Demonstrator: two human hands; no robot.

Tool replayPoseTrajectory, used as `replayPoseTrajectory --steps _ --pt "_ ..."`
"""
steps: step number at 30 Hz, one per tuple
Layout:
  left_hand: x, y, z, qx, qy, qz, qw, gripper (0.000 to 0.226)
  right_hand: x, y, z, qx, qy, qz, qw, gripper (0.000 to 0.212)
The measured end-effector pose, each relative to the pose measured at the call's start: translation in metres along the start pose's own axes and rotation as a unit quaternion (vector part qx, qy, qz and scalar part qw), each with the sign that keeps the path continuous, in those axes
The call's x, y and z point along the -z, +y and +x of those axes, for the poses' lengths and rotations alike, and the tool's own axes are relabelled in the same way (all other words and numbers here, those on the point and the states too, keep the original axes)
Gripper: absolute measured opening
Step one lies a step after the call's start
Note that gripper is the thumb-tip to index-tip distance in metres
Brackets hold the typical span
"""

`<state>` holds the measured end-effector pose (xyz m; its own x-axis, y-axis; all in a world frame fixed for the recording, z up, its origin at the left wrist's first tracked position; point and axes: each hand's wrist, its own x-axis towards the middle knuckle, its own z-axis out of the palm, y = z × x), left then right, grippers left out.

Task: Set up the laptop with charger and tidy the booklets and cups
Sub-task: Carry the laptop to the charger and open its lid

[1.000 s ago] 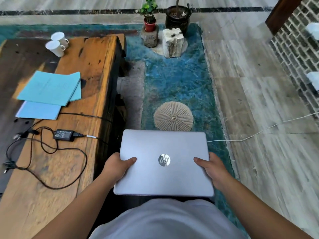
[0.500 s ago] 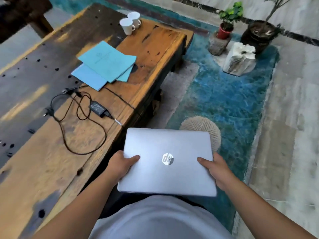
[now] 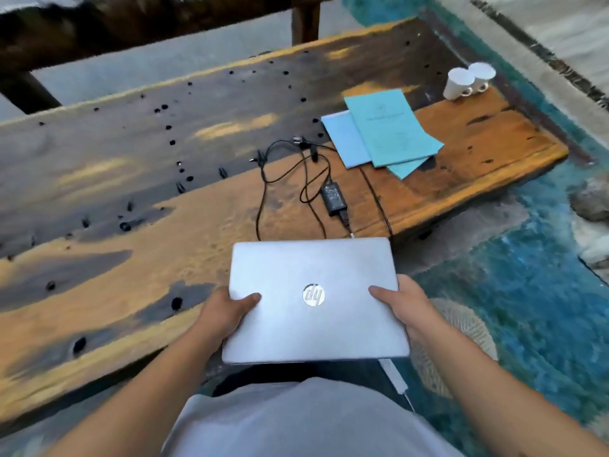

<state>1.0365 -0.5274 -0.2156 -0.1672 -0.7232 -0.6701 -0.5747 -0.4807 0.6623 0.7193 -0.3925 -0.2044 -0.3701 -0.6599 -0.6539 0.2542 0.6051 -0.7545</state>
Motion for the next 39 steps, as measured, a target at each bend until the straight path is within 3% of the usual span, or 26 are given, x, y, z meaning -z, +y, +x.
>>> replayPoseTrajectory --steps 9,17,21,26,39 --pt "0.08 -0.028 0.023 0.019 0.076 -0.08 0.994 0.022 -0.095 -0.05 0.049 -0.007 -0.068 -0.053 0.996 0.028" --pt "0.11 -0.038 0.036 0.046 0.13 -0.087 0.987 0.016 -0.144 -0.08 0.084 -0.016 -0.109 -0.119 0.987 0.032" --pt "0.11 -0.032 0.046 0.067 0.15 -0.08 0.983 0.03 -0.154 -0.092 0.106 -0.014 -0.126 -0.135 0.983 0.027" --pt "0.111 -0.019 0.06 0.092 0.173 -0.06 0.979 0.032 -0.163 -0.11 0.134 -0.02 -0.129 -0.158 0.979 0.018" --pt "0.164 0.004 0.13 0.133 0.213 -0.067 0.966 0.042 -0.234 -0.153 0.199 -0.023 -0.133 -0.168 0.976 0.02"
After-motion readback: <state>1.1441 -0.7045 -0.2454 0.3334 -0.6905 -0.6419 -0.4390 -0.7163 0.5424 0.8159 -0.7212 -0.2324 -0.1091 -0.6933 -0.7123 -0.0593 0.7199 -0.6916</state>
